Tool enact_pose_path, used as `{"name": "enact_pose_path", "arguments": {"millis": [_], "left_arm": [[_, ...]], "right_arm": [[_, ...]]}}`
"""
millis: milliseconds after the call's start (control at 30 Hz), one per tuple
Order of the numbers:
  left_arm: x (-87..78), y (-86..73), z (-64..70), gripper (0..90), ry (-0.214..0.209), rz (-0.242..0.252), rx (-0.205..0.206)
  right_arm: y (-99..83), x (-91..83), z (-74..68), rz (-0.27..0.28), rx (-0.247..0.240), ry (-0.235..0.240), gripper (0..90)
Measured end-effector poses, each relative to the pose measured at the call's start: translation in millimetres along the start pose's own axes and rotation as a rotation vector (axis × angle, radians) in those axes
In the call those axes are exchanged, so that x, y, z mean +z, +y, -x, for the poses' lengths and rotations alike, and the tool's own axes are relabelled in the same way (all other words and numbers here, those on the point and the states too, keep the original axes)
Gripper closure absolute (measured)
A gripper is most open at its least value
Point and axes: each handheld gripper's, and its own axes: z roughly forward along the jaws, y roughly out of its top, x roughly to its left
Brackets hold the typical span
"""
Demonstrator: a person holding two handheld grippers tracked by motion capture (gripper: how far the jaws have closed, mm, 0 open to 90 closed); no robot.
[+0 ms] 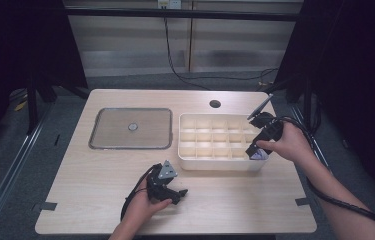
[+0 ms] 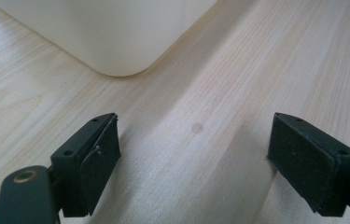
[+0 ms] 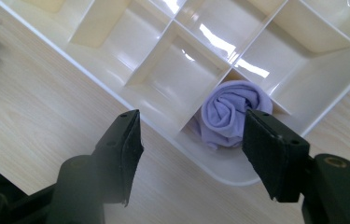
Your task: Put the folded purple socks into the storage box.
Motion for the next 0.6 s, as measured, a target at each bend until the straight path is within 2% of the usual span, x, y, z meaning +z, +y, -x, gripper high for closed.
{"name": "enact_pose_path", "arguments": {"millis": [267, 467, 600], "left_arm": [[0.0, 0.0, 0.0, 16.2, 0.000, -0.001, 0.001], [0.0, 0.0, 0.1, 16.2, 0.000, 0.000, -0.002], [0.0, 0.0, 0.1, 16.2, 0.000, 0.000, -0.002]], "right_arm": [[-4.0, -3.7, -1.9, 0.008, -0.013, -0.006, 34.9], [-6.5, -5.4, -4.9, 0.037, -0.025, 0.003, 32.2], [-8.6, -4.0, -6.7, 0.044, -0.050, 0.007, 31.6]]}}
